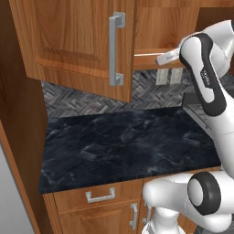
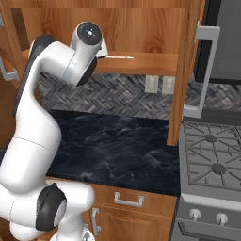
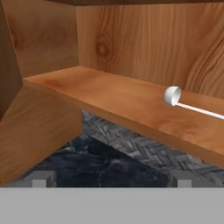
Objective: Open the cabinet and move the ladle to the pot. Then close the cabinet.
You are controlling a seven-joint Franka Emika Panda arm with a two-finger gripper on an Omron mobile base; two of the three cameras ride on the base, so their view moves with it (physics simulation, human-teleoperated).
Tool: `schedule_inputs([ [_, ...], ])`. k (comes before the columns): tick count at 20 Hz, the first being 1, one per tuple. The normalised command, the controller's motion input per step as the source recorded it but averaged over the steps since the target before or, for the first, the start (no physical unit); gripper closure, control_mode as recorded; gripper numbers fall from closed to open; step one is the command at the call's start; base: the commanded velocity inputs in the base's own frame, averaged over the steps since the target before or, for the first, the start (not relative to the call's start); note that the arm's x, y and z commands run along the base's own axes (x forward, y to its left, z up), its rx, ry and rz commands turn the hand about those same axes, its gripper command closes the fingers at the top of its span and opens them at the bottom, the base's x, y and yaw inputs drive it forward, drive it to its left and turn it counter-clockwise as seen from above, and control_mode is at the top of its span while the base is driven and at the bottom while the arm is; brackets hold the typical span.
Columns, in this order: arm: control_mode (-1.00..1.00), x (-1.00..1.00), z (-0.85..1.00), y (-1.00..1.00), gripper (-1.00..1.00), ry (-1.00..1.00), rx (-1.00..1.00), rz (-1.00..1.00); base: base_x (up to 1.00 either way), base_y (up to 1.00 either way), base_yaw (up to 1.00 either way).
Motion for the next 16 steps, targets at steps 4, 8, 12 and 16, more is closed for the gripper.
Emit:
schedule_inputs([
  [4,-1.0,0.33,0.0,0.0,-1.0,0.0,0.07,-0.07,0.0,0.0,0.0],
  [8,-1.0,0.42,0.0,0.0,-1.0,0.0,0.05,-0.01,0.0,0.0,0.0],
  [12,-1.0,0.45,0.0,0.0,-1.0,0.01,0.03,0.0,0.0,0.0,0.0],
  [16,-1.0,0.43,0.0,0.0,-1.0,0.01,0.03,0.0,0.0,0.0,0.0],
])
